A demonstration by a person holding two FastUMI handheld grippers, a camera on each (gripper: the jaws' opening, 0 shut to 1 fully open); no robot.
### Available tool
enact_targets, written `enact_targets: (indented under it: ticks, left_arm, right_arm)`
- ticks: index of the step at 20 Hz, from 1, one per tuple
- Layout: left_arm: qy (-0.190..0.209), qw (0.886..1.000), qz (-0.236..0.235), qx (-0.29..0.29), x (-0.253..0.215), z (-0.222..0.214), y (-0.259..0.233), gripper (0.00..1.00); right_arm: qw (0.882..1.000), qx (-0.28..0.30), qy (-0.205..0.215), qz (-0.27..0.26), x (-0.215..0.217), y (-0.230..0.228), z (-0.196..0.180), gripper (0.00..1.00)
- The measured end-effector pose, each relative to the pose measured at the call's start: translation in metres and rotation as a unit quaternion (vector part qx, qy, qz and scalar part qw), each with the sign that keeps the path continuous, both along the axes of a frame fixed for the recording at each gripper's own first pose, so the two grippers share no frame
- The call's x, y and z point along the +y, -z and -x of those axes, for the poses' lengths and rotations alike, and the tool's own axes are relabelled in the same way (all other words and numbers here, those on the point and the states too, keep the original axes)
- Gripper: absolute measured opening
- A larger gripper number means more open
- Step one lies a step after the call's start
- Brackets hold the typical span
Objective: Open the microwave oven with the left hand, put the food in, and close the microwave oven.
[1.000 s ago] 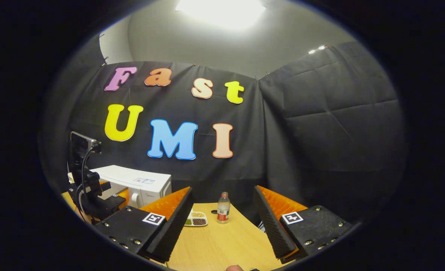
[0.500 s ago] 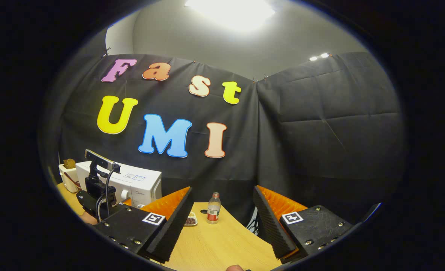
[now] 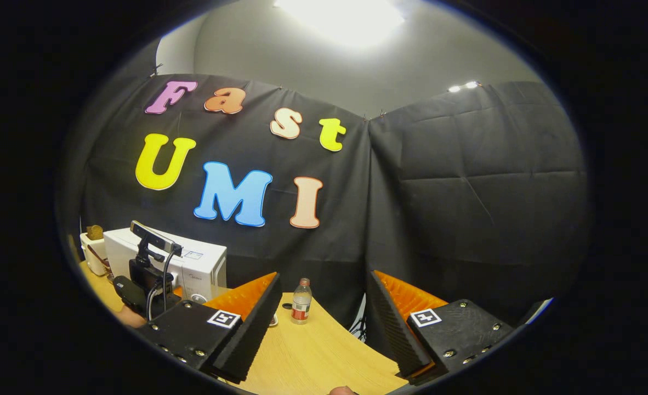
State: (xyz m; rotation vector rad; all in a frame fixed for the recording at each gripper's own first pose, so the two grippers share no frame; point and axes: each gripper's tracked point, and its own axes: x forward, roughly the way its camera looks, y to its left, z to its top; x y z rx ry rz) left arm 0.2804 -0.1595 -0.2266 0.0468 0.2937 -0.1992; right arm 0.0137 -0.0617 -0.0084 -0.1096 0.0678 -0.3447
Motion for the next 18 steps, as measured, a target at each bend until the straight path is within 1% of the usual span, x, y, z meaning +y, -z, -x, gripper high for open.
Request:
enact_targets:
  ticks: [1,3,5,7,8,13,15,17,18]
  left_arm:
    - [0.002,1.0,0.001,0.004,0.0,0.0,0.0,0.36]
    - [0.011,1.0,0.0,0.009,0.0,0.003,-0.002,0.27]
    - [0.014,1.0,0.003,0.013,0.001,0.002,-0.002,0.21]
    - [0.011,1.0,0.004,0.021,0.002,0.001,0.0,0.18]
    - [0.008,1.0,0.001,0.024,0.003,0.003,-0.001,0.14]
    - [-0.006,0.999,0.012,0.035,0.003,0.001,-0.002,0.14]
    - [-0.016,0.999,0.016,0.038,0.003,0.002,-0.003,0.12]
    - [-0.028,0.999,0.024,0.04,0.003,0.001,-0.002,0.12]
    - [-0.031,0.998,0.019,0.043,0.003,0.002,-0.002,0.12]
  right_arm:
    - [1.0,-0.001,0.0,-0.001,-0.002,0.0,0.001,0.97]
    - [1.0,0.0,-0.005,-0.003,-0.001,0.0,0.004,0.97]
    - [1.0,-0.001,-0.011,-0.001,-0.001,-0.001,0.006,0.97]
    - [1.0,-0.002,-0.018,0.003,-0.002,-0.002,0.01,0.96]
    - [1.0,-0.005,-0.022,0.008,-0.001,-0.003,0.011,0.96]
    - [0.999,-0.007,-0.038,0.02,-0.007,-0.004,0.019,0.97]
    - [0.999,-0.005,-0.044,0.017,-0.01,-0.002,0.02,0.96]
    - [0.999,-0.001,-0.05,0.013,-0.013,0.001,0.021,0.96]
    - [0.999,-0.001,-0.053,0.012,-0.014,0.0,0.02,0.96]
